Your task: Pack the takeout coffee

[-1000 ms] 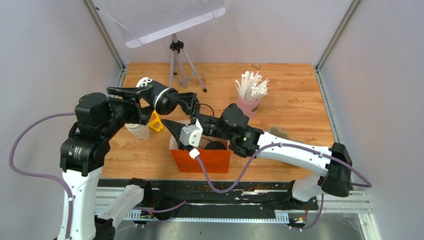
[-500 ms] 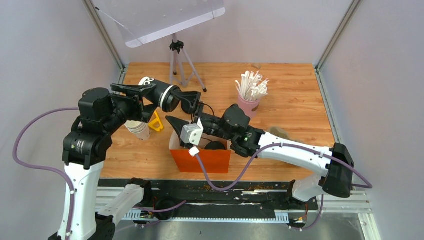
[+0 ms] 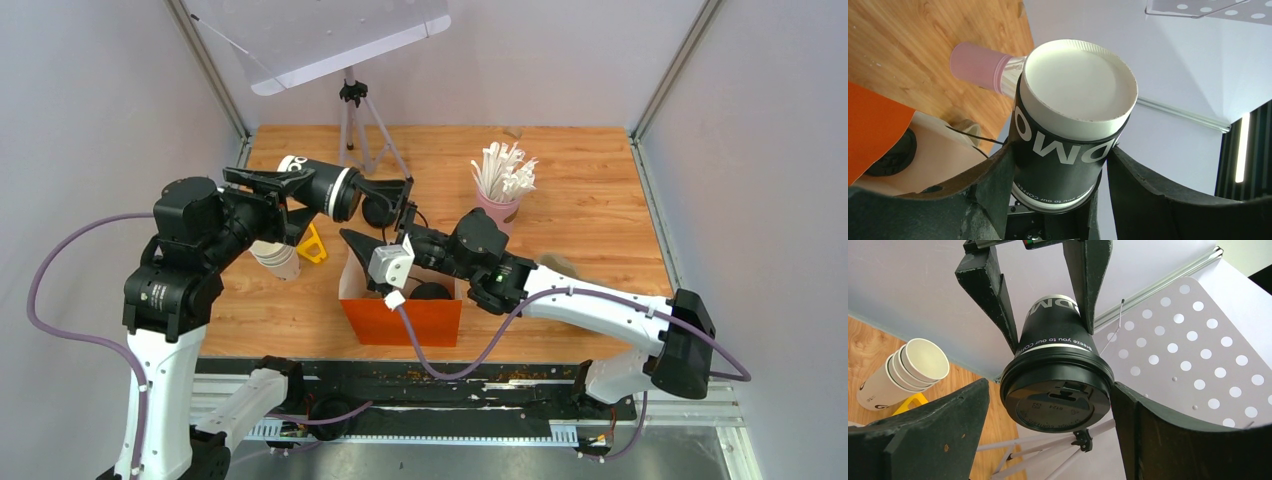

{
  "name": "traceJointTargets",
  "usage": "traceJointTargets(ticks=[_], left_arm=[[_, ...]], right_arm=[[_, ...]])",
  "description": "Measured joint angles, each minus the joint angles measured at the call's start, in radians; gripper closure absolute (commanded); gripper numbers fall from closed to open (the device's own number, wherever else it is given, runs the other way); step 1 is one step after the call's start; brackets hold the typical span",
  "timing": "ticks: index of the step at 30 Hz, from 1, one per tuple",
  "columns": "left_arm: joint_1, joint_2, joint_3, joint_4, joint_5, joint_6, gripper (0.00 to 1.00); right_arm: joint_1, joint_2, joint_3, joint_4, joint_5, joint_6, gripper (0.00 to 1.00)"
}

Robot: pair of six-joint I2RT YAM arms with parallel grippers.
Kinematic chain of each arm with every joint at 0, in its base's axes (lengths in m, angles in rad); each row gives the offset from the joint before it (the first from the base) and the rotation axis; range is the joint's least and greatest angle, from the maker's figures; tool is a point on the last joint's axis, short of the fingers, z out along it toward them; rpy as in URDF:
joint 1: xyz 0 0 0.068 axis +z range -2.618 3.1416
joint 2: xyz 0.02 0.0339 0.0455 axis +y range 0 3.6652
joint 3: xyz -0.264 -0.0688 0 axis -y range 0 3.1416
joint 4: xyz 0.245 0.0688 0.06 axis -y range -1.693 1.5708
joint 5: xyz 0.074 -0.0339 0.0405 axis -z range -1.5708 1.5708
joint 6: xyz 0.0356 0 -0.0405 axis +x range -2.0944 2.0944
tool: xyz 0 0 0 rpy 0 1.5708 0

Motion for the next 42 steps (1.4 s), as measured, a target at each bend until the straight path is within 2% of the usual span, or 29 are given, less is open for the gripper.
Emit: traceJointTargets(ticks=[17, 28, 42], left_arm=[[0.0, -0.003, 0.0, 0.031, 0.022, 0.011, 0.48], [0.0, -0.008, 0.0, 0.035, 0.035, 0.023, 0.48], [0.0, -0.008, 0.0, 0.037, 0.036, 0.031, 0.48]], right_arm=[[-0.045, -0.02, -0.015, -0.001, -0.01, 0.002, 0.09], [-0.046, -0.019, -0.015, 0.001, -0.025, 0.001, 0.19], [-0.046, -0.014, -0.014, 0.014, -0.024, 0.004, 0.24]])
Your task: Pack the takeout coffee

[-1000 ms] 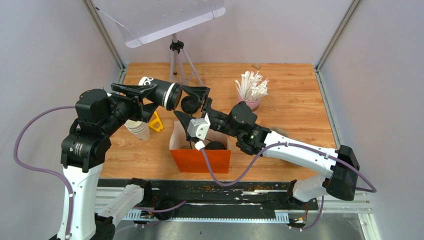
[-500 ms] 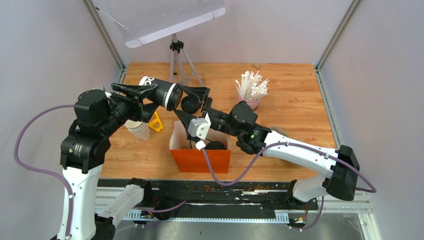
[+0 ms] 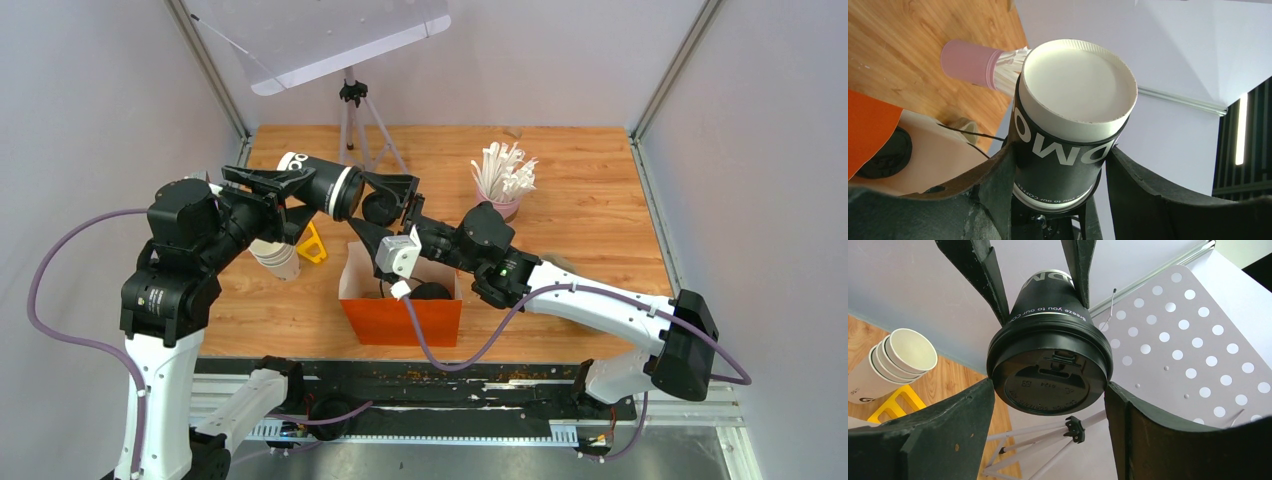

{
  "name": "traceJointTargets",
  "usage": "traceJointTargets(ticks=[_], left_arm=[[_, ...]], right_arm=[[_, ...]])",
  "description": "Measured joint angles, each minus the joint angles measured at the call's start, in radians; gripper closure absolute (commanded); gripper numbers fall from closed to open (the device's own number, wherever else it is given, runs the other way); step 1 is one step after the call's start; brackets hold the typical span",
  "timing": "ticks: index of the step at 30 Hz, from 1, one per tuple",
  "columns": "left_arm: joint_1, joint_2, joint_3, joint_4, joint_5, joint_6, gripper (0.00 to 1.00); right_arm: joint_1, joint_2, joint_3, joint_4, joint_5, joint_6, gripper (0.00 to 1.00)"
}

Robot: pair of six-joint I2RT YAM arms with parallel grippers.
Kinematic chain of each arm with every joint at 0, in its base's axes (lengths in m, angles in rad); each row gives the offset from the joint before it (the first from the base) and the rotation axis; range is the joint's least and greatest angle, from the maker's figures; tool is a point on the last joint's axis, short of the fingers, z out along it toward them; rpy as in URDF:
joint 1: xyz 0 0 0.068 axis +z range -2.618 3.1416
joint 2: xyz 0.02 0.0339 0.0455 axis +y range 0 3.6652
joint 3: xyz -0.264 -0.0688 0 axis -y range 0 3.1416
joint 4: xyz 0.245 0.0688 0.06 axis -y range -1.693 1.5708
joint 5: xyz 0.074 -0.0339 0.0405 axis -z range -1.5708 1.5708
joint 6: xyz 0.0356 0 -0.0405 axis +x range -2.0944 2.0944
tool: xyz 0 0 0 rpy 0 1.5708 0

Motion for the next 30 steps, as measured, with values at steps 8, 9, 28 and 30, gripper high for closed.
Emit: traceJointTargets(ticks=[8, 9, 28, 30], left_arm=[[0.0, -0.003, 0.0, 0.005, 0.001, 0.003, 0.42], [0.0, -0.003, 0.0, 0.005, 0.001, 0.004, 0.42], [0.0, -0.008, 0.0, 0.025, -0.003, 0.027, 0.22], [0.0, -0.008, 0.0, 0.028, -0.002, 0.027, 0.17]], right_arm=[[-0.002, 0.0, 0.0, 0.002, 0.0, 0.001, 0.25], [-0.002, 0.0, 0.0, 0.002, 0.0, 0.001, 0.26], [-0.002, 0.032, 0.024, 0.01, 0.057, 0.026, 0.28], [-0.002, 0.039, 0.028, 0.013, 0.064, 0.033, 0.28]])
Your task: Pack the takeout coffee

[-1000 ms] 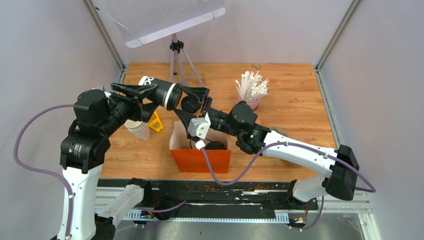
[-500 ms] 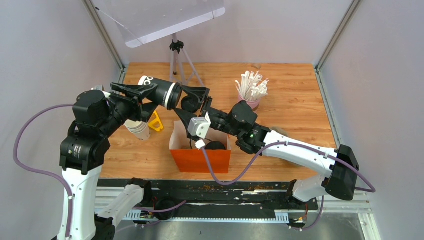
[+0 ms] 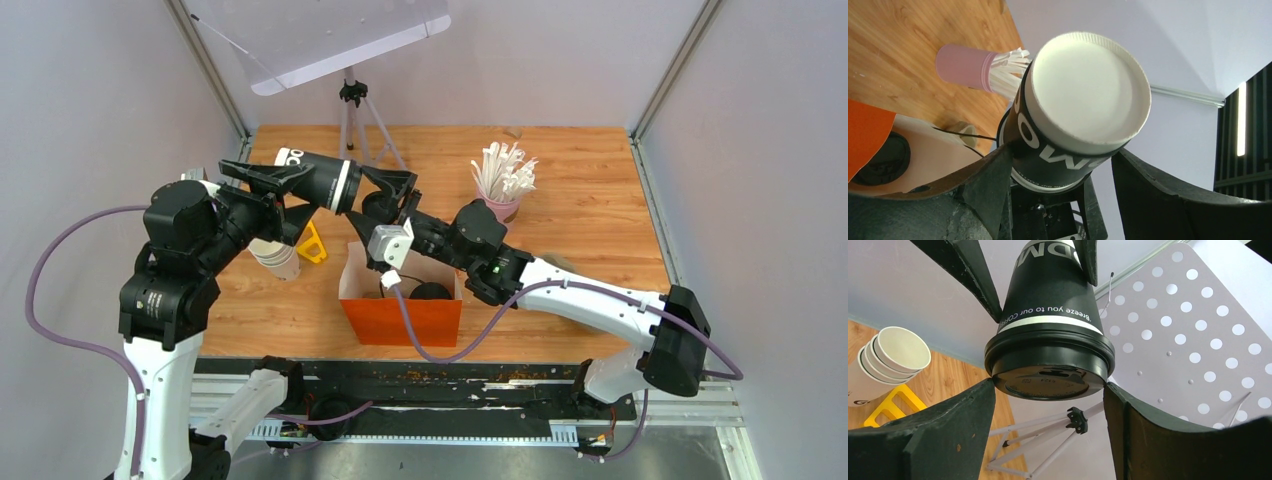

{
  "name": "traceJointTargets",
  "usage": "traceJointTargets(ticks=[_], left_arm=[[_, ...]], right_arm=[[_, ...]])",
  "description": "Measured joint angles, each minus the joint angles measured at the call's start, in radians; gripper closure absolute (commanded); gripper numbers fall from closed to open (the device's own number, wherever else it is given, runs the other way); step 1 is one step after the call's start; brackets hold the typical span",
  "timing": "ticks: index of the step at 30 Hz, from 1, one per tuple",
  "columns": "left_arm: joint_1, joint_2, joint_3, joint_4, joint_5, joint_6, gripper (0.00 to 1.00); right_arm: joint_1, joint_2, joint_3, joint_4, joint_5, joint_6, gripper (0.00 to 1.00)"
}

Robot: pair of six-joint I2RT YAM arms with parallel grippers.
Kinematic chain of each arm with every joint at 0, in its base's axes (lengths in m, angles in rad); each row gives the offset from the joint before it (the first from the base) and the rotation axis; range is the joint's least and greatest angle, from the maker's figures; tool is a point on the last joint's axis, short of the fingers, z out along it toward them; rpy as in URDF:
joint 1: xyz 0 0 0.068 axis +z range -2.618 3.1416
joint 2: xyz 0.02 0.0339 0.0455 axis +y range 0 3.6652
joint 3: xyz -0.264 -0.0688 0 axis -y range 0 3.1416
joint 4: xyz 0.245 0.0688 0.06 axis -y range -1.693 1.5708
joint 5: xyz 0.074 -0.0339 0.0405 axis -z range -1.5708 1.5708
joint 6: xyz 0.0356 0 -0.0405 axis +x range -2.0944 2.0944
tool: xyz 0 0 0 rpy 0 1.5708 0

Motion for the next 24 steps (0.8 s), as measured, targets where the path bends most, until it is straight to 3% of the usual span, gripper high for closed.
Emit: traceJointTargets(ticks=[5, 6, 7, 16, 24], left_arm=[[0.0, -0.005, 0.0, 0.001, 0.02, -0.001, 0.09], [0.0, -0.006, 0.0, 0.002, 0.023, -0.001, 0.01], [0.0, -0.007, 0.0, 0.003, 0.023, -0.001, 0.0], [0.0, -0.007, 0.0, 0.016, 0.041, 0.008, 0.0], [0.0, 0.002, 0.0, 0.011, 0.036, 0.098, 0.0]], right_arm=[[0.0, 0.013, 0.012, 0.009, 0.013, 0.016, 0.28], [0.0, 0.014, 0.013, 0.011, 0.016, 0.02, 0.28], [0.0, 0.014, 0.015, 0.011, 0.019, 0.025, 0.28], [-0.001, 0.026, 0.053, 0.003, 0.09, 0.057, 0.28], [-0.012, 0.036, 0.213, -0.138, 0.261, 0.117, 0.27]])
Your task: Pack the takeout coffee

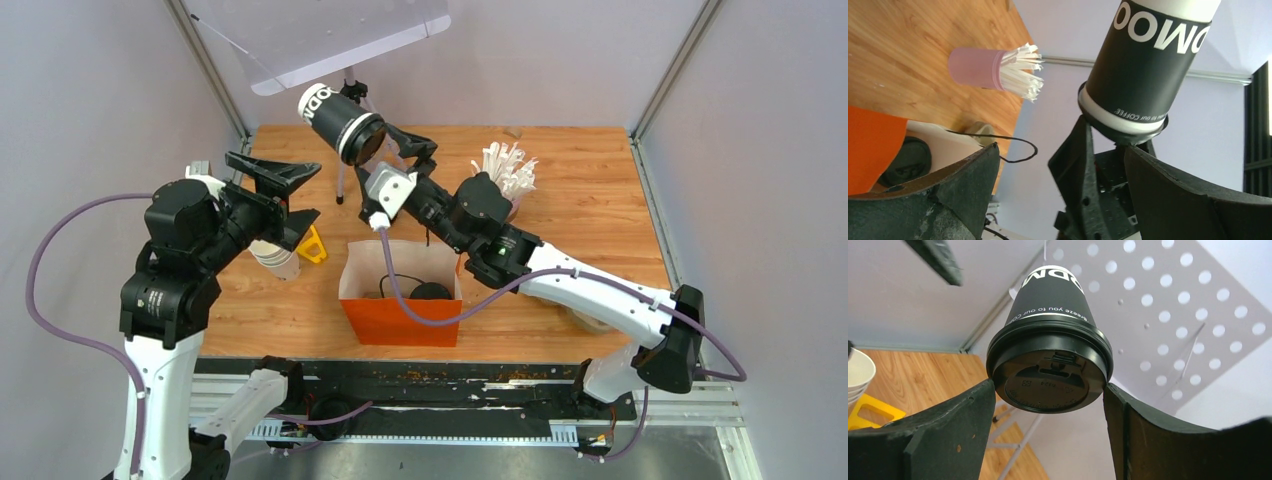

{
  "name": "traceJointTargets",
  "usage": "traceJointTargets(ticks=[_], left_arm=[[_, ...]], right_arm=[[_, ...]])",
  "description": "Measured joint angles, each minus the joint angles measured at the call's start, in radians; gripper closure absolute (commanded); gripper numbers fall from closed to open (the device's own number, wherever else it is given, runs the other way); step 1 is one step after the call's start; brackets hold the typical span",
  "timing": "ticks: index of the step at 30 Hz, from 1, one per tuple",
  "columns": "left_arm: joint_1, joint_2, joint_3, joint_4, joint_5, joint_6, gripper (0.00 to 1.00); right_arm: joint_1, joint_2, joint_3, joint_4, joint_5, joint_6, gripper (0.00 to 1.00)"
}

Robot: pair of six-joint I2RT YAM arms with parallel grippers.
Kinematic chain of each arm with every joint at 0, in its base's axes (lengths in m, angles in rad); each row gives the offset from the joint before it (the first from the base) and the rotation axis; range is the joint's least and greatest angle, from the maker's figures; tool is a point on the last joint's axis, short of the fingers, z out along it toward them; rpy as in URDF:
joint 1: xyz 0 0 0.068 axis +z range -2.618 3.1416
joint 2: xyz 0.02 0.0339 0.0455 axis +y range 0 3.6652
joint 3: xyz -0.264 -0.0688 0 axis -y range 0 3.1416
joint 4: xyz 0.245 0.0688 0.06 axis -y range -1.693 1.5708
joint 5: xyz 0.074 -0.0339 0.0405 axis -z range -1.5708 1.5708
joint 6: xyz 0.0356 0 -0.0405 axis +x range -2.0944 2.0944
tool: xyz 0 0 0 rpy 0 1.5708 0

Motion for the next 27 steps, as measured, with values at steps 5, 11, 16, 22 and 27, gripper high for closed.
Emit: traceJointTargets(ticks=[5, 11, 16, 22, 27], left_arm=[[0.0, 0.002, -0.008, -0.011, -0.008, 0.071, 0.0], [0.0, -0.004, -0.022, -0.023, -0.016, 0.176, 0.0], [0.0, 0.019, -0.005, -0.066, -0.042, 0.312, 0.0], [0.0, 0.033, -0.005, -0.129, -0.072, 0.464, 0.0], [0.0, 0.034, -0.005, -0.187, -0.094, 0.575, 0.0]], right_arm=[[-0.011, -0.021, 0.051, -0.153, 0.138, 0.066, 0.28], [-0.025, -0.105, 0.055, -0.364, 0.293, 0.146, 0.31], [-0.027, -0.19, 0.089, -0.546, 0.395, 0.237, 0.3], [-0.028, -0.257, 0.156, -0.803, 0.532, 0.405, 0.3], [-0.028, -0.235, 0.296, -1.144, 0.606, 0.652, 0.29]])
